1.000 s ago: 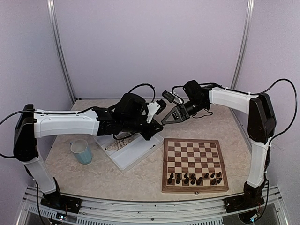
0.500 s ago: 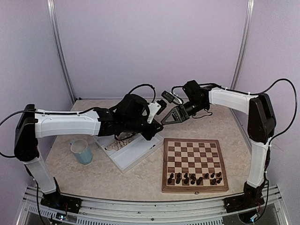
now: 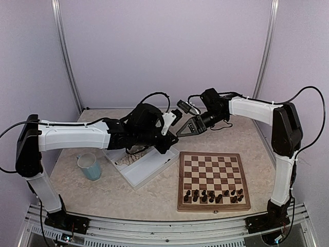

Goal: Set up the chess pieces on the board
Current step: Pass from the left arm to the right, then place the pawn at d7.

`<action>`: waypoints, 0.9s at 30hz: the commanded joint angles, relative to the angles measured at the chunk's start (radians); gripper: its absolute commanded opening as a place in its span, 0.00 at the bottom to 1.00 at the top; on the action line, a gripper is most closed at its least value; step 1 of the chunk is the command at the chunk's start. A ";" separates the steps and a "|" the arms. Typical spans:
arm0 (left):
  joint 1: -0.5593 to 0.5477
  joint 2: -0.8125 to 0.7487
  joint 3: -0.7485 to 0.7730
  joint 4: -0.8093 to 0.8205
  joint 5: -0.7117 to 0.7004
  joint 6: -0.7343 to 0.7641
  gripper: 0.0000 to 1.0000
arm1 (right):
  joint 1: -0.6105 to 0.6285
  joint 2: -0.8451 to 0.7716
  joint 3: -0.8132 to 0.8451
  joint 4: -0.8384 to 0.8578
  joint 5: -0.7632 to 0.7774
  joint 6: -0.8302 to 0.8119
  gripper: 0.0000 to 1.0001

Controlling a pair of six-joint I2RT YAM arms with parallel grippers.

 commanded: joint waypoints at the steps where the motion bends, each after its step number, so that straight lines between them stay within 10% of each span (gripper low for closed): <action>1: 0.008 0.013 0.012 0.028 -0.050 -0.022 0.18 | 0.012 -0.015 -0.011 -0.011 0.004 -0.007 0.05; 8: 0.004 -0.015 0.002 -0.059 -0.052 0.045 0.46 | -0.012 -0.070 0.008 -0.108 0.225 -0.136 0.02; 27: 0.247 -0.121 -0.172 0.011 -0.183 0.170 0.50 | -0.026 -0.569 -0.544 -0.278 0.741 -0.631 0.02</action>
